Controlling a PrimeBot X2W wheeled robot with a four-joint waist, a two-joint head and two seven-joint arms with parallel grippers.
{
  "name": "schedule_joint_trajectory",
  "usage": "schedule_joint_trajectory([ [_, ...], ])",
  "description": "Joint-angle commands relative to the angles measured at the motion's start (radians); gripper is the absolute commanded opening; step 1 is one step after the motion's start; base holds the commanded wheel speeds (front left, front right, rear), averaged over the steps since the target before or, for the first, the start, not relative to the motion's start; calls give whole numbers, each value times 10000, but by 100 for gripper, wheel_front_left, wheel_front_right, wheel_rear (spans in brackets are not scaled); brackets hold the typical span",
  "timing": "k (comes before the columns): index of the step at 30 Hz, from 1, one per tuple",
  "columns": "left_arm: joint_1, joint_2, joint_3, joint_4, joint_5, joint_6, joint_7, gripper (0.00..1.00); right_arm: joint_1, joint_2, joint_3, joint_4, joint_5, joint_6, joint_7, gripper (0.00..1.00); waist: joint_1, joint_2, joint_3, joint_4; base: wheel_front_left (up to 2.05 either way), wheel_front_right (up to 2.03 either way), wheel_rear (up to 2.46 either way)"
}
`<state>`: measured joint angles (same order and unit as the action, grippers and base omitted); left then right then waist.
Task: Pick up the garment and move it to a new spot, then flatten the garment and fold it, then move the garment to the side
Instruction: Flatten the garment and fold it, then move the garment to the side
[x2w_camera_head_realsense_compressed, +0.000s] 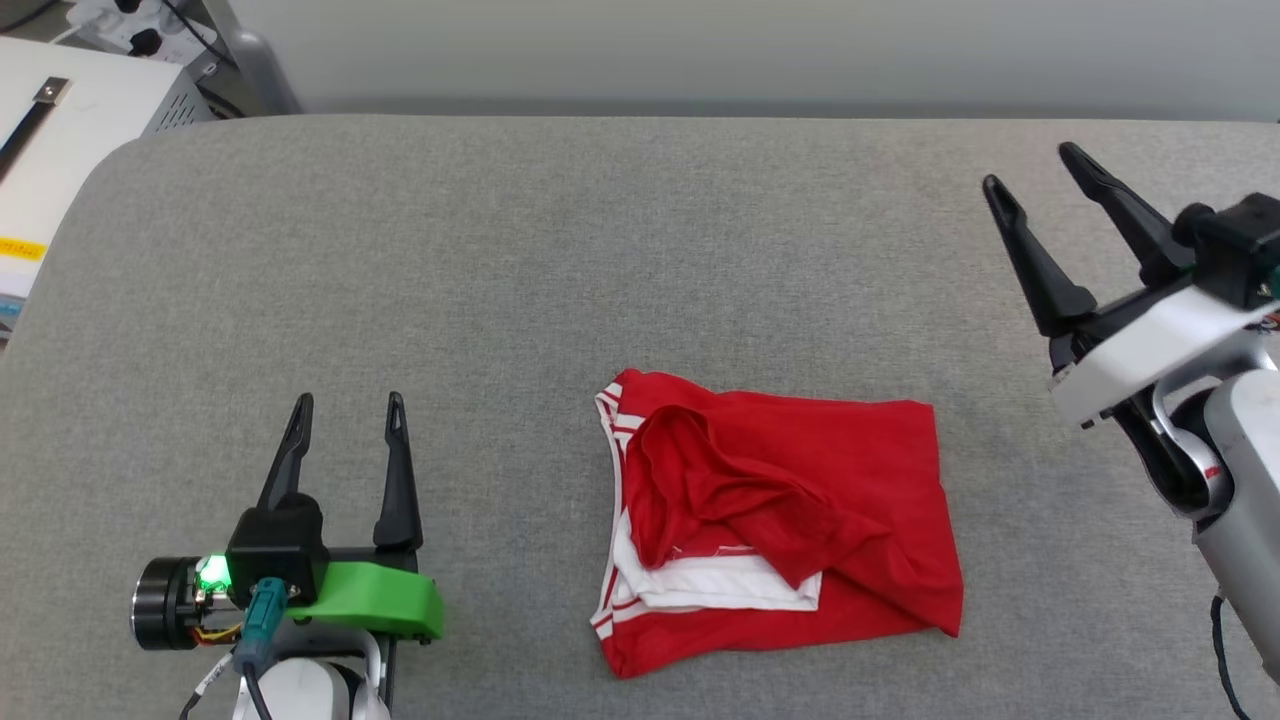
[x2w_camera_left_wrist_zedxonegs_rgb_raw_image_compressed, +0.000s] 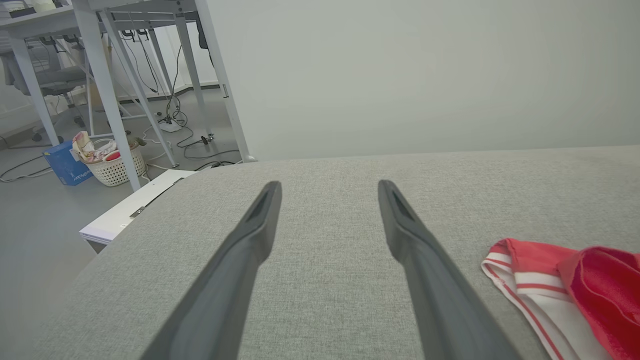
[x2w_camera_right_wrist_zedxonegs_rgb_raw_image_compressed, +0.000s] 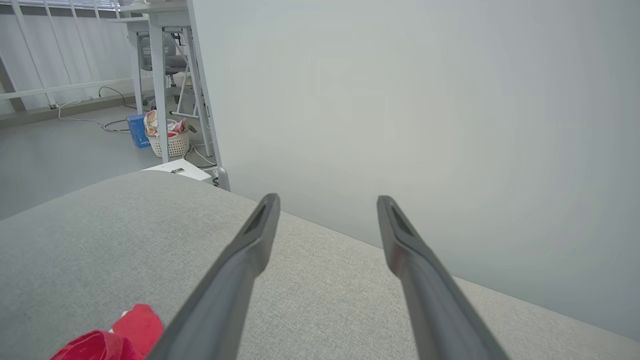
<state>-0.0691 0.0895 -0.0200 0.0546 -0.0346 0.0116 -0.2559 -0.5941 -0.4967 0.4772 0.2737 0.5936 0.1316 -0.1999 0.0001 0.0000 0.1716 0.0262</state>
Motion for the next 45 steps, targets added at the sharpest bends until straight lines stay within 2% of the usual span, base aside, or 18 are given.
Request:
schedule_joint_trajectory([
  [1,163,30,38,-31,39,-23,-59,100,361,147,-401,60,-457,-9,-238,100,-1,0,-274,-262,0,0,0],
  [7,392,12,44,-48,31,-30,-59,100,1802,1153,-2615,-358,-1794,-9,-590,100,-1,0,-535,-460,0,0,0],
  [8,499,20,51,-61,30,-51,-59,100,2612,1670,-3417,-818,-2196,-9,-610,100,-1,0,-637,-505,0,0,0],
  [12,688,21,135,-103,2,-17,-59,100,3607,2244,-3948,-1312,-2581,-9,-615,100,-1,0,-748,-561,0,0,0],
  [19,939,-3,3,-204,69,-36,-59,100,4950,2929,-4261,-1717,-2852,-9,-617,100,-1,0,-908,-459,0,0,0],
  [29,1074,-46,-88,-213,46,2,-59,100,5920,3217,-4313,-1799,-3091,-9,-557,100,-1,0,-942,-326,0,0,0],
  [39,1054,-72,-145,-211,44,51,-59,100,5829,3225,-4421,-1855,-3216,-9,-472,100,-1,0,-865,-250,0,0,0],
  [45,882,-88,-207,-228,47,55,-59,100,4741,2619,-4791,-2533,-3283,-9,-454,100,-1,0,-635,-95,0,0,0],
])
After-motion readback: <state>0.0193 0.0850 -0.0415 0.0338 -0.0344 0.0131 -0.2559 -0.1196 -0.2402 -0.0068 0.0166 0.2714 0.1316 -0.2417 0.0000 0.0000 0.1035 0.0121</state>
